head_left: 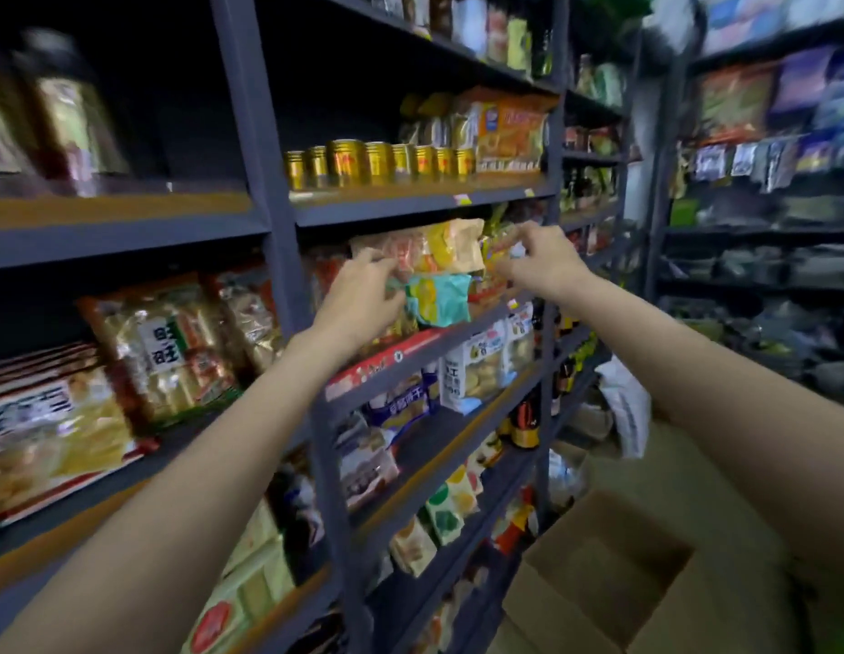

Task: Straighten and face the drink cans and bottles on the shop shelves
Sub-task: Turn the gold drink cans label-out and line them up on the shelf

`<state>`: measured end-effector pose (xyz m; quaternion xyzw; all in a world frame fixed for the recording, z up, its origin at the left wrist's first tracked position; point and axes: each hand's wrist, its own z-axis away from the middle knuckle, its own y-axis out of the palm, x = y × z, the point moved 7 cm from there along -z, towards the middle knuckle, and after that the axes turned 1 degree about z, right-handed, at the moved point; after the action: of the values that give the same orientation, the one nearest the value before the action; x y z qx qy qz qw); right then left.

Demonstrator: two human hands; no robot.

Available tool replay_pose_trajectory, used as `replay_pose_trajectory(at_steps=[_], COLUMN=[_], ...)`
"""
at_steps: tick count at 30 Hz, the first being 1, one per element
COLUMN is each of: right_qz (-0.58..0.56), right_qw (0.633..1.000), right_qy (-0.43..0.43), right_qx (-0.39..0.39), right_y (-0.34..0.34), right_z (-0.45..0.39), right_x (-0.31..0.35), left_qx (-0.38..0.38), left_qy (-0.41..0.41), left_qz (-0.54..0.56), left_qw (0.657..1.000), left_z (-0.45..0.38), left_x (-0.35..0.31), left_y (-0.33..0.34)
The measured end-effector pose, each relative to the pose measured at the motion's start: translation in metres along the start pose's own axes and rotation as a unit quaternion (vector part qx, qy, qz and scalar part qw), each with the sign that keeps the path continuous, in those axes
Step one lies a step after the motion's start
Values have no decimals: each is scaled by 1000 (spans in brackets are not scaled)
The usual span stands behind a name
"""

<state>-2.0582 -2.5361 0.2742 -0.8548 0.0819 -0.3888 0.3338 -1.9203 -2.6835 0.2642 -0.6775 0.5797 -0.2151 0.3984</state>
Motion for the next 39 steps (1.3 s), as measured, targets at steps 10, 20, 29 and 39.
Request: replay_pose_trajectory(at_steps=[10, 20, 29, 39], right_qz=[94, -51, -52, -133], right_qw=[990, 956, 926, 921], right_qy=[-106, -272, -337, -322], right_qx=[16, 95, 162, 175], right_y=[-29, 16, 58, 68], right_z=[-242, -417, -497, -512], right_x=[-108, -143, -91, -90], left_qx=[-129, -165, -137, -143], left_qy=[26, -166, -181, -194], left_qz=[-143, -244, -383, -423], left_qw=[981, 941, 896, 874], left_z=[-211, -331, -392, -392], left_x=[-32, -13, 0, 9], left_y=[54, 123, 142, 148])
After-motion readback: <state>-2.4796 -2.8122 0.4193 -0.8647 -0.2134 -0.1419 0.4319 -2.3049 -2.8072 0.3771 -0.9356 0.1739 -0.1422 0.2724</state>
